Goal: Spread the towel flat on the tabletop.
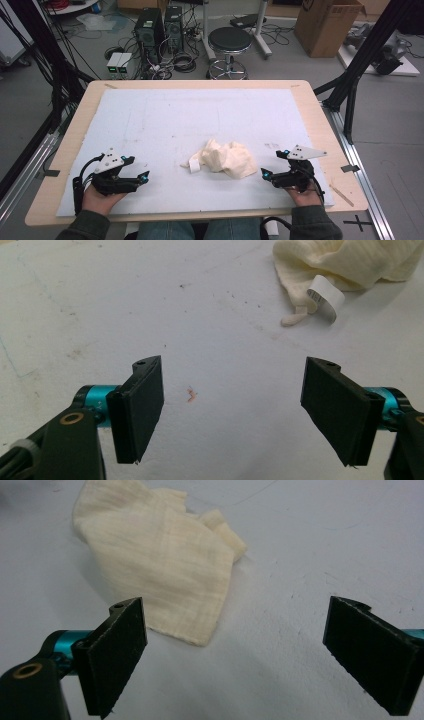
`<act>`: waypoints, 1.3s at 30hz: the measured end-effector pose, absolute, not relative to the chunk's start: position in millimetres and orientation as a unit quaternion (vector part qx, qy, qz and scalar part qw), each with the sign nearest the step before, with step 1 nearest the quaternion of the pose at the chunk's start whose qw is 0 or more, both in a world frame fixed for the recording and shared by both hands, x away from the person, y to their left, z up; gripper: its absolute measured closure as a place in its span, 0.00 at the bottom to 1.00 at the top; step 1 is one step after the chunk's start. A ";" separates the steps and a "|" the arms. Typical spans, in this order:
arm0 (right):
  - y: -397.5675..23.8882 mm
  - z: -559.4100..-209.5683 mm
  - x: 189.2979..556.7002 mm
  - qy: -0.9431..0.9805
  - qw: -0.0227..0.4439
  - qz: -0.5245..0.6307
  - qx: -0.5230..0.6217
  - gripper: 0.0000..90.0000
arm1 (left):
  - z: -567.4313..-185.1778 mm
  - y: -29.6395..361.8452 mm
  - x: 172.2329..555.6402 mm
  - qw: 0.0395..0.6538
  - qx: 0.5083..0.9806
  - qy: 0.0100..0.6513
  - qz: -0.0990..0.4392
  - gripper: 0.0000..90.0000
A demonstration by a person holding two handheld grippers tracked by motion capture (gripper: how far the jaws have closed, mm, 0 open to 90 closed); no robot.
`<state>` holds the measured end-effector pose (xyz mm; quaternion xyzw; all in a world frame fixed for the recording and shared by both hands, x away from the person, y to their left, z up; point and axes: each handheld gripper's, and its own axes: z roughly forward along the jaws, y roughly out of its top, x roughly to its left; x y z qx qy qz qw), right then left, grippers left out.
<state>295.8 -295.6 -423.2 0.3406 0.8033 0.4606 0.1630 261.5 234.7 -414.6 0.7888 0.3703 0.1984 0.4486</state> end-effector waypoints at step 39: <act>-274.5 -395.3 304.3 0.809 0.131 0.478 0.316 0.11 | -412.0 234.3 262.6 0.459 0.779 0.375 0.202 0.28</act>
